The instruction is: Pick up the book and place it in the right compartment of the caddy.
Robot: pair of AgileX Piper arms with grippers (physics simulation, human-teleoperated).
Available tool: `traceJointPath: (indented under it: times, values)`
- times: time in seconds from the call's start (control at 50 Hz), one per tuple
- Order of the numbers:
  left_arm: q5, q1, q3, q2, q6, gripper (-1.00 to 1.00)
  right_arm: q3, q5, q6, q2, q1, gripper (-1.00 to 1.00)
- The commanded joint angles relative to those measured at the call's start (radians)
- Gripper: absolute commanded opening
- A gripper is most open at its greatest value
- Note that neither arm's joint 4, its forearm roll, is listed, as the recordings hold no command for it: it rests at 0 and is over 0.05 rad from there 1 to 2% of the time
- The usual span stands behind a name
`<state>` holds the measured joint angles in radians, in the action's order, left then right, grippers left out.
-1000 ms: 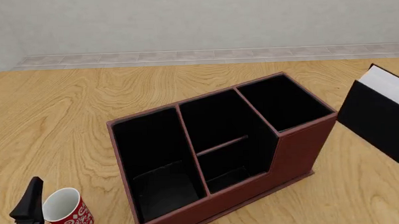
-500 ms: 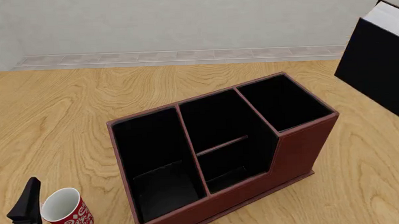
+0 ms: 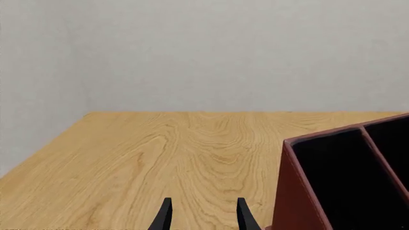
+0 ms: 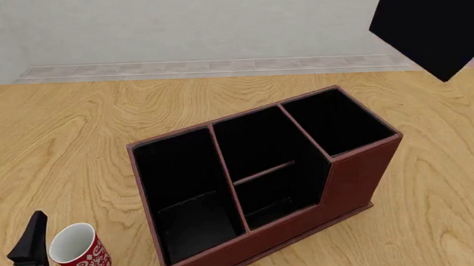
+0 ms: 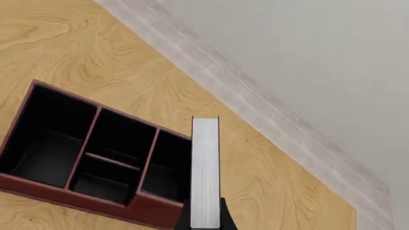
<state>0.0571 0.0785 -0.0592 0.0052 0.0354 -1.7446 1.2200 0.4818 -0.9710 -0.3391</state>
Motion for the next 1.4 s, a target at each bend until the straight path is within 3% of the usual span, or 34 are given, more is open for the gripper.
traceJointPath:
  times: [0.02,0.26,0.28,0.44,1.08,1.24,1.26,1.4]
  values:
    - [0.003,0.004,0.007,-0.003,-0.001,1.00,-0.140,0.000,-0.102,-0.112,-0.003,-1.00]
    - [-0.002,-0.001,0.015,-0.003,-0.002,1.00,-0.213,0.000,-0.153,-0.187,0.010,-1.00]
    - [-0.003,-0.001,0.015,-0.003,-0.002,1.00,-0.235,0.000,-0.181,-0.193,-0.009,-1.00]
    - [-0.003,-0.004,0.018,-0.003,-0.001,1.00,-0.212,0.000,-0.190,-0.234,0.032,-1.00]
    - [0.008,0.000,0.006,-0.004,0.000,1.00,-0.238,-0.013,-0.235,-0.328,0.011,-1.00]
    - [0.006,-0.002,0.010,-0.004,0.002,1.00,-0.217,-0.028,-0.233,-0.325,0.009,-1.00]
    - [0.005,-0.001,0.014,-0.004,0.002,1.00,-0.081,-0.111,-0.255,-0.287,0.010,-1.00]
    - [0.005,0.003,0.014,-0.005,0.008,1.00,-0.022,-0.143,-0.267,-0.265,0.009,-1.00]
